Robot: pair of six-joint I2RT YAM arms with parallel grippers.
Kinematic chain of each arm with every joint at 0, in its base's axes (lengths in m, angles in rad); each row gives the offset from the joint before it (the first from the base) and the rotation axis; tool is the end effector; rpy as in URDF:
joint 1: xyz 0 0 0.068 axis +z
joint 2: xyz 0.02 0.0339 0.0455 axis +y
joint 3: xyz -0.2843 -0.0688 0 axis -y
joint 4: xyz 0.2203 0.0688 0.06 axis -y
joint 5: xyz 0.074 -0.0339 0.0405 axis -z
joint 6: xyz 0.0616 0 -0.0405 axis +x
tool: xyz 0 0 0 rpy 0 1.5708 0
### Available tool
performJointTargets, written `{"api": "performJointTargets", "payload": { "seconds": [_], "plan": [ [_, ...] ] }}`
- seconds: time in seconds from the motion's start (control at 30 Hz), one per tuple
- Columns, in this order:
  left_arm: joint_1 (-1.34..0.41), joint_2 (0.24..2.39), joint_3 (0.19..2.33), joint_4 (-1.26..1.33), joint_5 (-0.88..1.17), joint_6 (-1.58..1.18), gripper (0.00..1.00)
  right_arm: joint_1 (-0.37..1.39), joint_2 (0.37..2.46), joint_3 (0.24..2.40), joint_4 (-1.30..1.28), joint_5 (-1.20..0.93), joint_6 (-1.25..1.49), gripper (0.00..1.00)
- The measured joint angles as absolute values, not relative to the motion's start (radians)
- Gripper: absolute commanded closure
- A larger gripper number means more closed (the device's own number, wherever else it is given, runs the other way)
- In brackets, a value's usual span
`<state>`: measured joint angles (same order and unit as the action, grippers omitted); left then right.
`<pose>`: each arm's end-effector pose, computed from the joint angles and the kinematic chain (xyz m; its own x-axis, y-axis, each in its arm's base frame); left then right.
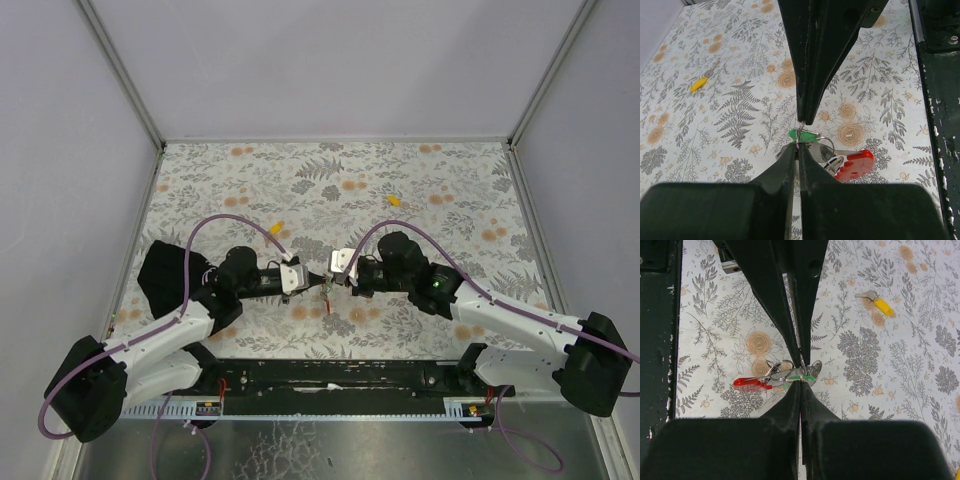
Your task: Put the keys on the keyring
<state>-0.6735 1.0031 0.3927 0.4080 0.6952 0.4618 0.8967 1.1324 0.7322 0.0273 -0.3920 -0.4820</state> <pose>0.1324 -0.1561 0.2517 0.2913 0.2053 -0.9343 0.9379 0.1311 0.3212 0.1361 0.2081 0.2926 0.2361 -0.3908 -0.8897 -0.9419 0.1329 -0.3084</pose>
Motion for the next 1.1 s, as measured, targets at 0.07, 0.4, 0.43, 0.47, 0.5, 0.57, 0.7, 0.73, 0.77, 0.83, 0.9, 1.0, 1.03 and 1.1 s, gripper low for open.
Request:
{"api": "performJointTargets", "payload": {
  "seconds": [0.07, 0.4, 0.43, 0.47, 0.5, 0.57, 0.7, 0.73, 0.77, 0.83, 0.9, 1.0, 1.03, 1.1],
  "plan": [
    [-0.673, 1.006, 0.397, 0.405, 0.695, 0.462, 1.00, 0.897, 1.133, 0.736, 0.020, -0.395, -0.482, 1.00],
    [-0.679, 1.018, 0.412, 0.392, 0.690, 0.469, 1.00, 0.897, 1.151, 0.770, -0.026, -0.412, -0.482, 1.00],
    [-0.679, 1.018, 0.414, 0.392, 0.689, 0.470, 1.00, 0.897, 1.151, 0.771, -0.026, -0.411, -0.482, 1.00],
    [-0.679, 1.018, 0.414, 0.391, 0.688, 0.470, 1.00, 0.897, 1.151, 0.772, -0.026, -0.411, -0.482, 1.00],
    [-0.680, 1.018, 0.415, 0.390, 0.688, 0.470, 1.00, 0.897, 1.151, 0.772, -0.026, -0.411, -0.482, 1.00],
    [-0.680, 1.018, 0.415, 0.388, 0.687, 0.473, 1.00, 0.897, 1.155, 0.775, -0.029, -0.411, -0.482, 1.00],
    [-0.680, 1.019, 0.415, 0.383, 0.686, 0.477, 1.00, 0.897, 1.160, 0.783, -0.039, -0.410, -0.482, 1.00],
    [-0.682, 1.020, 0.416, 0.381, 0.686, 0.478, 1.00, 0.897, 1.161, 0.783, -0.041, -0.408, -0.482, 1.00],
    [-0.683, 1.022, 0.417, 0.375, 0.686, 0.480, 1.00, 0.897, 1.161, 0.783, -0.043, -0.405, -0.482, 1.00],
    [-0.686, 1.026, 0.425, 0.361, 0.683, 0.484, 1.00, 0.897, 1.163, 0.785, -0.051, -0.402, -0.481, 1.00],
    [-0.688, 1.028, 0.428, 0.351, 0.680, 0.487, 1.00, 0.897, 1.171, 0.799, -0.067, -0.400, -0.481, 1.00],
    [-0.691, 1.028, 0.430, 0.341, 0.670, 0.491, 1.00, 0.897, 1.189, 0.818, -0.082, -0.395, -0.479, 1.00],
    [-0.691, 1.028, 0.430, 0.339, 0.668, 0.492, 1.00, 0.897, 1.194, 0.823, -0.084, -0.394, -0.479, 1.00],
    [-0.693, 1.029, 0.430, 0.337, 0.664, 0.493, 1.00, 0.897, 1.198, 0.827, -0.086, -0.394, -0.478, 1.00]
  ]
}}
